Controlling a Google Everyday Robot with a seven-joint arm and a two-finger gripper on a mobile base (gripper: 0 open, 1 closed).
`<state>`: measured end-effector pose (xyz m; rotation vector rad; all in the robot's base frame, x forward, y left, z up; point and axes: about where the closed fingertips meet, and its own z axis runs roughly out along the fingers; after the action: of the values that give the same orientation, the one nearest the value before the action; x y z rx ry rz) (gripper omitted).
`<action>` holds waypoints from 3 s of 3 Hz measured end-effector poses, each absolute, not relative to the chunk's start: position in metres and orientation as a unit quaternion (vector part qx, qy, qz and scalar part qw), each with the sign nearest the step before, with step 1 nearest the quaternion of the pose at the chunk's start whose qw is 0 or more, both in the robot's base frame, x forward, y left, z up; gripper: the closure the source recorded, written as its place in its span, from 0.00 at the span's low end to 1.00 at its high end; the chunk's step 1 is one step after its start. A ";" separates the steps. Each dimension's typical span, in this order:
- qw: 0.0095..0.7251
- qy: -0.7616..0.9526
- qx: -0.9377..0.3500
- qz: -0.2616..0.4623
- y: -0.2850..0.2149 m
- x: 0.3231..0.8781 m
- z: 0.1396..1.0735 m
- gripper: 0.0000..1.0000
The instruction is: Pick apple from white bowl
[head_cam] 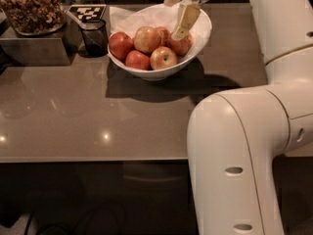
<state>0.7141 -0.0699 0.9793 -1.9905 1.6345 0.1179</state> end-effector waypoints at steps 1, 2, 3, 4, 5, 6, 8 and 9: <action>0.264 0.623 -0.735 0.055 -0.076 0.720 0.959 0.28; 0.242 0.638 -0.728 0.058 -0.085 0.724 0.938 0.28; 0.224 0.650 -0.724 0.060 -0.092 0.726 0.922 0.28; 0.211 0.655 -0.723 0.061 -0.096 0.727 0.912 0.28; 0.202 0.662 -0.719 0.065 -0.103 0.727 0.903 0.29; 0.196 0.666 -0.716 0.072 -0.105 0.726 0.895 0.29; 0.195 0.667 -0.714 0.092 -0.102 0.726 0.885 0.54; 0.198 0.670 -0.709 0.092 -0.105 0.723 0.891 0.77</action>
Offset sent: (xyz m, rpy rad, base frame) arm -0.0218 -0.0686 -0.0457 -0.1969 0.3866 0.0147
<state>0.7234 -0.1046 0.8909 -1.9849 1.8759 0.2564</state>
